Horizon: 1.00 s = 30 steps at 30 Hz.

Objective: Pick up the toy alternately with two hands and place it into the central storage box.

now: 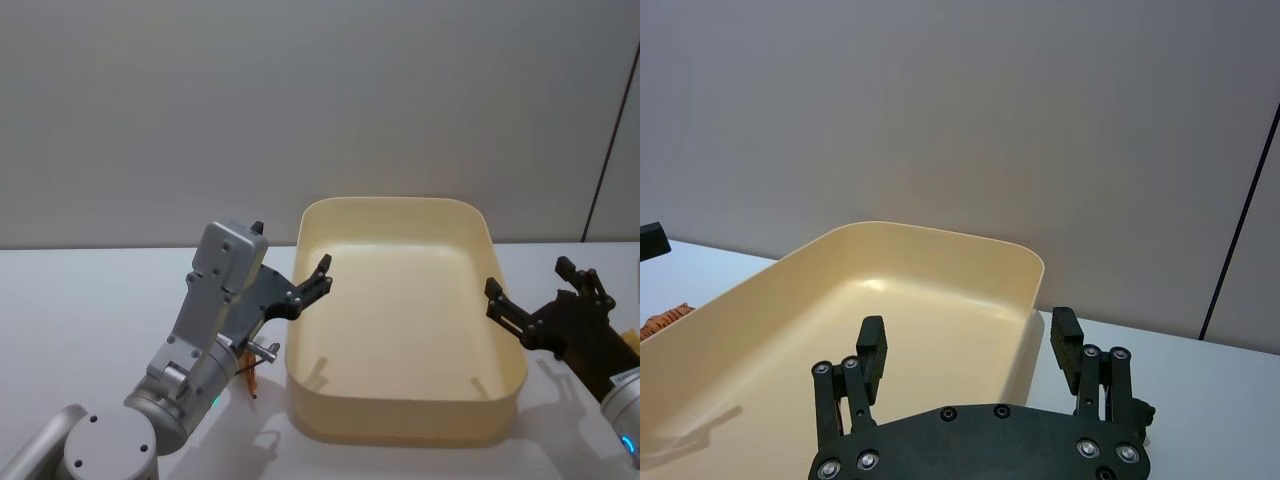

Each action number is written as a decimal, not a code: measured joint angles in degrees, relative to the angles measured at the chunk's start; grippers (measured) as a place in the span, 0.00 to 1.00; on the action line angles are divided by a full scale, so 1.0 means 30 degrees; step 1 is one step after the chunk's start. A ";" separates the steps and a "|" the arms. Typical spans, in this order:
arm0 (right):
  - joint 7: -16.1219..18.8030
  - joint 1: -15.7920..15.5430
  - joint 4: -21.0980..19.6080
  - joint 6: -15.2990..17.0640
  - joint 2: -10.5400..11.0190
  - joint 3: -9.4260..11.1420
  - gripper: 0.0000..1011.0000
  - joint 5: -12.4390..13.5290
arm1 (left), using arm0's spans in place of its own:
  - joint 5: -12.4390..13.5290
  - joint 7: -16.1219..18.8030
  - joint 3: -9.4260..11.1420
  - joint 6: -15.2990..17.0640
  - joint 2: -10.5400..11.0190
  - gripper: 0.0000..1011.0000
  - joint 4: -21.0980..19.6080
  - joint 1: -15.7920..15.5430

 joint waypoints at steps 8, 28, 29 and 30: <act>0.0001 0.0000 0.0000 0.0000 0.0001 0.0000 0.99 0.0001 | 0.0000 0.0000 0.0000 -0.0001 0.0000 0.99 0.0000 0.0000; 0.0001 -0.0001 0.0000 0.0000 0.0000 -0.0001 0.99 0.0001 | 0.0000 0.0001 -0.0001 0.0000 0.0000 0.99 0.0000 0.0000; 0.0000 0.0000 0.0000 0.0000 0.0000 0.0000 0.99 0.0001 | 0.0000 0.0000 -0.0001 0.0000 -0.0001 0.99 0.0000 0.0000; 0.0001 -0.0001 0.0000 0.0000 0.0000 0.0000 0.99 0.0001 | -0.0001 0.0001 0.0000 0.0000 0.0000 0.99 0.0000 0.0000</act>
